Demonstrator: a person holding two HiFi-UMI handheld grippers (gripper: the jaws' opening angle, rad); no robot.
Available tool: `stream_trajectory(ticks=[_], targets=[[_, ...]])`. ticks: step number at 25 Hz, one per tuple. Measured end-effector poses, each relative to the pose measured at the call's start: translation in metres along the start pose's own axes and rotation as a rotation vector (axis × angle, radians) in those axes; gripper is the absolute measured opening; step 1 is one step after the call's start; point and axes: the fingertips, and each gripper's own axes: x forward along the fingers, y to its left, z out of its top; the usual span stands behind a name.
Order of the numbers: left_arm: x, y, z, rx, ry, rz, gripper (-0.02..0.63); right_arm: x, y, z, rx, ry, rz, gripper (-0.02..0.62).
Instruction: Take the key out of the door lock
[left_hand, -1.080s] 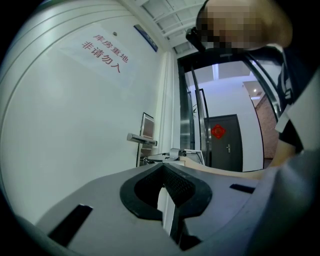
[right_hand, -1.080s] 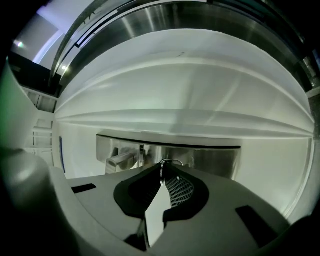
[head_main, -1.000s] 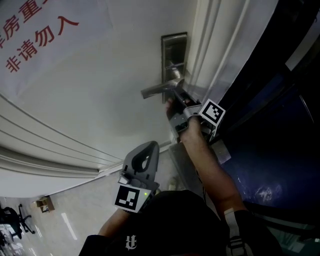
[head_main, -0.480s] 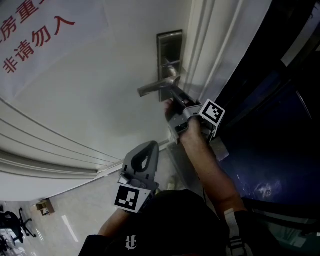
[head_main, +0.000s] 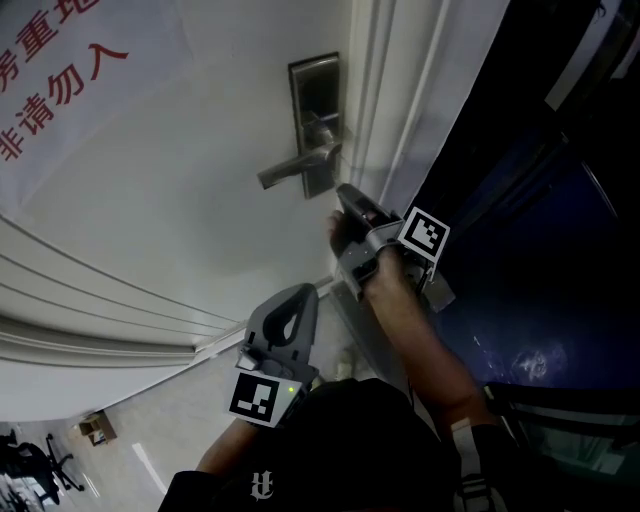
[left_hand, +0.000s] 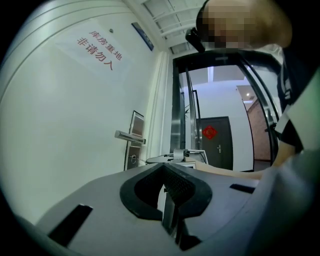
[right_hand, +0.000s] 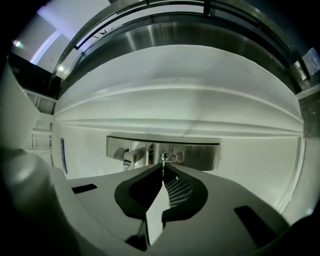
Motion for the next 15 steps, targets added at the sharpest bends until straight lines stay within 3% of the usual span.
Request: stream_trajectory(ticks=[15], targets=[[-0.004,-0.023,0.009,0.011,-0.007,-0.082,0.006,-0.075,0.053,-0.043,-0.146,0.102,0.111,0.021]])
